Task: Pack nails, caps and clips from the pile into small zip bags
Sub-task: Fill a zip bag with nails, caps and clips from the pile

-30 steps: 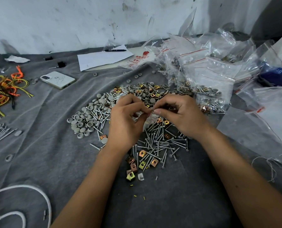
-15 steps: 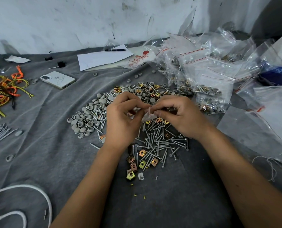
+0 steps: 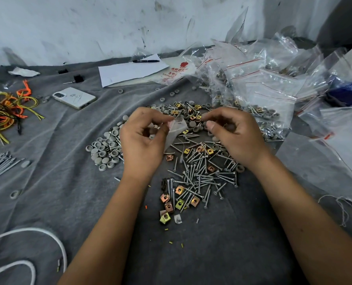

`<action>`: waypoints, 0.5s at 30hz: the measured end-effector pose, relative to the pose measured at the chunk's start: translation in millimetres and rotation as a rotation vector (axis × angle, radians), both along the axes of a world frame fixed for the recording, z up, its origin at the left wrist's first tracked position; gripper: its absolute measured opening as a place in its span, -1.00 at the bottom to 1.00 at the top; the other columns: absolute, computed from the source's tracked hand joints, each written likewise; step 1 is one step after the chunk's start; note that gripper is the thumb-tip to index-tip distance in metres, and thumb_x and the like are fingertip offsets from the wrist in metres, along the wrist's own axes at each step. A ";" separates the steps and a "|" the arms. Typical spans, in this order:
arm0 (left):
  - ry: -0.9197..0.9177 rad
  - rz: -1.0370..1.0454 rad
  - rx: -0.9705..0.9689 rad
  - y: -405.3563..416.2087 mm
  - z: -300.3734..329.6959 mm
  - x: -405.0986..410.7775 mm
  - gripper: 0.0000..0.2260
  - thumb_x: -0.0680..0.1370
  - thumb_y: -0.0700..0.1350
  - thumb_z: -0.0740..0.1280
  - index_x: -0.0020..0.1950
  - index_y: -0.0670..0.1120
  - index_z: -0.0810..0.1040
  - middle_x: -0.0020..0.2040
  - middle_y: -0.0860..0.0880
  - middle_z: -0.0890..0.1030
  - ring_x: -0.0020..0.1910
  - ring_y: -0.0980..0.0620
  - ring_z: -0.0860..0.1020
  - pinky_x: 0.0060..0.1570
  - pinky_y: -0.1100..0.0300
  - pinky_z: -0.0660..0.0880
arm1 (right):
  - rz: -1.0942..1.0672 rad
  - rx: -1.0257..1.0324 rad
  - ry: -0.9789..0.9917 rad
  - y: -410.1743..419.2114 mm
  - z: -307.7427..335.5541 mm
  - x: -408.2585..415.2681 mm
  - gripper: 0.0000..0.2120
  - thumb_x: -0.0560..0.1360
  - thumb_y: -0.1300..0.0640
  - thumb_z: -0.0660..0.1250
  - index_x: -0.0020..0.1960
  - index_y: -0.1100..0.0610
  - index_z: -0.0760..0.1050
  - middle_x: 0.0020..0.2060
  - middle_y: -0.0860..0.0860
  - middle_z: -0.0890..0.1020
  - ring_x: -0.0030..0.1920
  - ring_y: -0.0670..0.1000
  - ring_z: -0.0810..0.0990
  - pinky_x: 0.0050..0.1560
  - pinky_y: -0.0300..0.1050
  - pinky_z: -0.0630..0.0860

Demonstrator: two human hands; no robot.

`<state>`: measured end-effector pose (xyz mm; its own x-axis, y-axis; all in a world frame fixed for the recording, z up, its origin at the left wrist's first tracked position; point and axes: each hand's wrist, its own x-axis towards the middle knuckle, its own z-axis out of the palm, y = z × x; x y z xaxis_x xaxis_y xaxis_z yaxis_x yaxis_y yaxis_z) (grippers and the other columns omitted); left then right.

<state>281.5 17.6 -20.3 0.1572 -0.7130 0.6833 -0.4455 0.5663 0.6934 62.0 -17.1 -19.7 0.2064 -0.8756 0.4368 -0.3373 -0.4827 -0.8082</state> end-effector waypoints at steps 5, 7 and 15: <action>0.367 -0.052 0.036 0.8 14.1 10.8 -0.71 0.51 -0.38 0.43 -0.10 0.04 0.69 -0.08 -0.01 0.74 -0.07 0.02 0.66 -0.07 0.08 0.59 | -0.023 0.008 0.244 -4.1 -3.9 -7.0 -0.95 0.55 0.05 0.46 -0.07 0.01 0.67 -0.16 -0.12 0.69 -0.13 -0.13 0.64 -0.12 -0.13 0.52; 0.587 -0.077 0.030 -2.2 19.9 23.7 -0.76 0.48 -0.37 0.48 -0.14 0.00 0.69 -0.12 0.04 0.73 -0.11 0.05 0.65 -0.09 0.14 0.58 | -0.005 0.024 0.358 -4.0 -3.6 -9.8 -0.94 0.53 0.02 0.49 -0.11 -0.05 0.64 -0.17 -0.15 0.66 -0.12 -0.18 0.60 -0.13 -0.23 0.45; 0.967 -0.163 0.176 -2.0 20.5 34.5 -0.87 0.60 -0.35 0.36 -0.04 -0.14 0.60 -0.12 -0.07 0.65 -0.20 0.05 0.59 -0.17 0.18 0.56 | 0.068 0.071 0.553 -5.3 -0.3 -19.2 -0.90 0.46 0.01 0.55 -0.06 -0.03 0.68 -0.07 -0.08 0.60 0.05 -0.02 0.52 0.11 -0.01 0.48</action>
<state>316.0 15.6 0.2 0.4813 -0.8545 0.1956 0.4296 0.4244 0.7970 42.8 -22.5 -19.9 0.4449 -0.8756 0.1881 -0.6904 -0.4691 -0.5508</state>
